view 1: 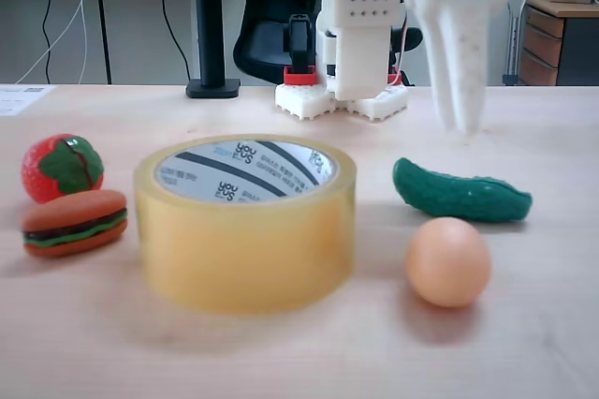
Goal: Grasp a cucumber and put it in the hole.
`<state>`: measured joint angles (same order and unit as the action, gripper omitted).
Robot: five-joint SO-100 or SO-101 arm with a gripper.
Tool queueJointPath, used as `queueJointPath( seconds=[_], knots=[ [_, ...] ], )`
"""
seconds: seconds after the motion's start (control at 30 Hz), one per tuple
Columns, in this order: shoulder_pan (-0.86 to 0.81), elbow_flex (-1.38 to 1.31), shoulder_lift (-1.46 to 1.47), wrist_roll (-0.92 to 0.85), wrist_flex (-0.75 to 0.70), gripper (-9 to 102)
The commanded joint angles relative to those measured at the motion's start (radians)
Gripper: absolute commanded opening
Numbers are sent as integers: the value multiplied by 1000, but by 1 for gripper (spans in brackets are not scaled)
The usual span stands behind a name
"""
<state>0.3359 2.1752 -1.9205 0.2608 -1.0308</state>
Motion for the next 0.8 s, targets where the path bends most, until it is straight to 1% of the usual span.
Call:
queueJointPath(
  seconds=[0.0, 0.1, 0.27, 0.5, 0.77],
  knots=[
    [0, -11, 14, 6, 25, 47],
    [2, -11, 49, 9, 15, 51],
    [0, -11, 106, 9, -2, 51],
    [0, -18, 202, 9, 0, 47],
    [2, -66, 290, 5, 0, 41]
  ],
)
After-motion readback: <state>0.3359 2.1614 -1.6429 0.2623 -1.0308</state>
